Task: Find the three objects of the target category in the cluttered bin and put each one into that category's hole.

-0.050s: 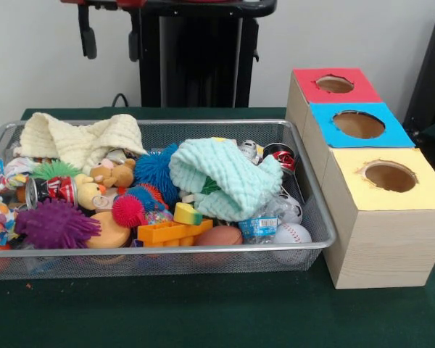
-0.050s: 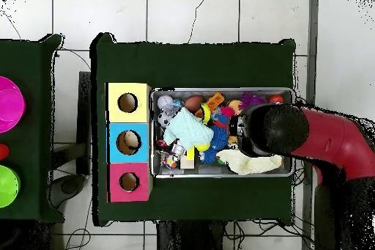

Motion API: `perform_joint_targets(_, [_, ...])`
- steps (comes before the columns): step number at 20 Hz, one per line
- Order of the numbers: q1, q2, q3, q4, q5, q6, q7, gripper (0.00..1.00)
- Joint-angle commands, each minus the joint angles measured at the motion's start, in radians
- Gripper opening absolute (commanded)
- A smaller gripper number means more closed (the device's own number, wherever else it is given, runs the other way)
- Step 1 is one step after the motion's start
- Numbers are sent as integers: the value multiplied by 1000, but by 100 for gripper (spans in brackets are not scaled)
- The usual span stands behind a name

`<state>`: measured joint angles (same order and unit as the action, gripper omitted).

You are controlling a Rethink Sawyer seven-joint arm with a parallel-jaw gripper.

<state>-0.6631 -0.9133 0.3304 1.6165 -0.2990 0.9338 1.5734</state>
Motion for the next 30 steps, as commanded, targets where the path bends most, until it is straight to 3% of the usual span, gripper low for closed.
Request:
perform_joint_targets(1, [-18,141,-28,56,-59,-227,102,100])
perform_joint_targets(4, [-26,190,-32,50,-102,-347,92,100])
perform_joint_targets(9, [-45,252,-48,36,-127,-413,56,100])
perform_joint_targets(14, [-59,312,-69,-12,-174,-394,-23,100])
perform_joint_targets(16, [-61,320,-80,-66,-220,-333,-98,100])
perform_joint_targets(20, [-110,375,-34,-192,-282,-260,-248,100])
perform_joint_targets(22, [-139,400,-12,-233,-307,-259,-278,100])
perform_joint_targets(30, [-232,448,70,-299,-373,-255,-371,100])
